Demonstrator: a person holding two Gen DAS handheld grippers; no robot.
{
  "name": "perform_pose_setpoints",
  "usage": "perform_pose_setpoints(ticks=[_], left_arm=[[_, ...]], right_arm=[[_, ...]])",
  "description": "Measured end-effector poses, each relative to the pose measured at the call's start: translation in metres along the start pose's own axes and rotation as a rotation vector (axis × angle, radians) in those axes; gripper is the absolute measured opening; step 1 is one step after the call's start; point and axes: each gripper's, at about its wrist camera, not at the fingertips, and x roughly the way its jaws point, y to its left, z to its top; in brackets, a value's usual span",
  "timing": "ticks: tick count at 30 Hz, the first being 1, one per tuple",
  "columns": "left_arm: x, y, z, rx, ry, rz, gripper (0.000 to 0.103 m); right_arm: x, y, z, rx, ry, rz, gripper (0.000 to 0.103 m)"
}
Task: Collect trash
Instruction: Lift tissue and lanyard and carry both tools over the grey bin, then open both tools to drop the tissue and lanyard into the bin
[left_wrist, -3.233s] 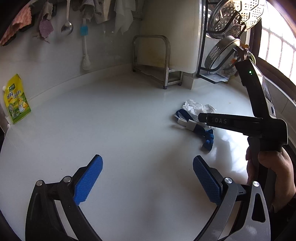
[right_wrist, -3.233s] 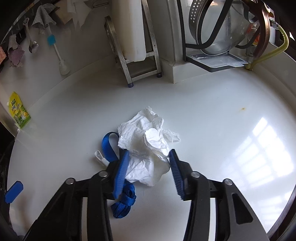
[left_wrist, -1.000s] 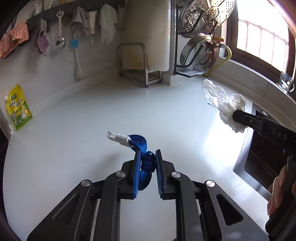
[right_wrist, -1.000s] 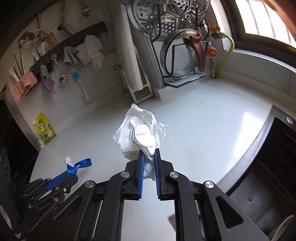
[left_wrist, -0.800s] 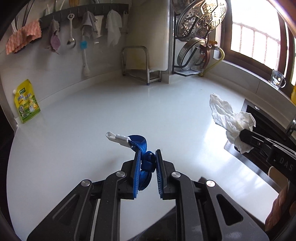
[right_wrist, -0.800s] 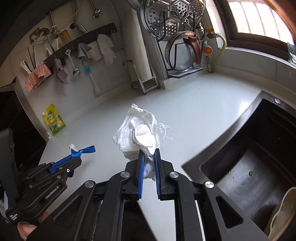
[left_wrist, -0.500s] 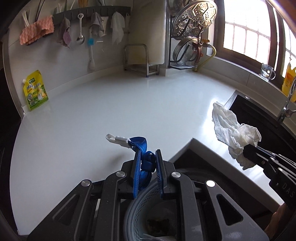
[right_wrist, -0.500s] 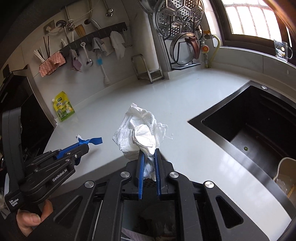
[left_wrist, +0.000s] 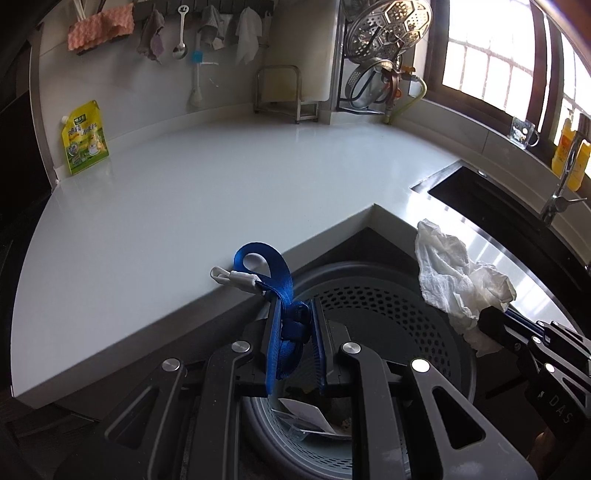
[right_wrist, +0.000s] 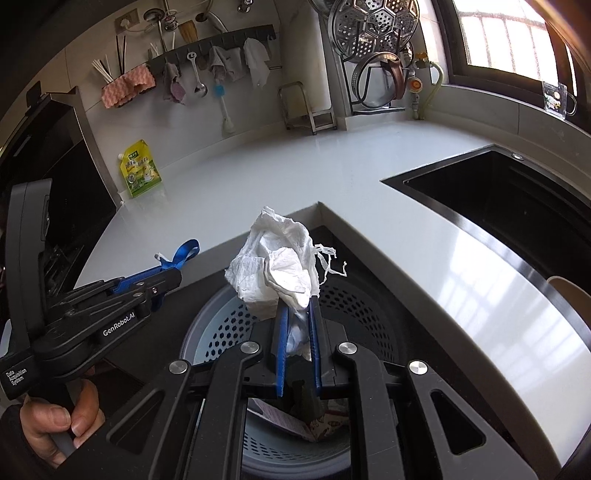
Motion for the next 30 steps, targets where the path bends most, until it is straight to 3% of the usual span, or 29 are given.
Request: perform_pose_setpoints(ticks=[7, 16, 30], left_arm=[[0.01, -0.014, -0.019, 0.021, 0.037, -0.014, 0.016], [0.032, -0.017, -0.039, 0.019, 0.103, 0.03, 0.017], [0.046, -0.02, -0.045, 0.011, 0.152, 0.043, 0.018]], right_arm=[[0.009, -0.004, -0.022, 0.015, 0.053, -0.01, 0.011], [0.021, -0.015, -0.033, 0.032, 0.095, -0.048, 0.011], [0.033, -0.016, -0.037, 0.015, 0.116, -0.061, 0.011]])
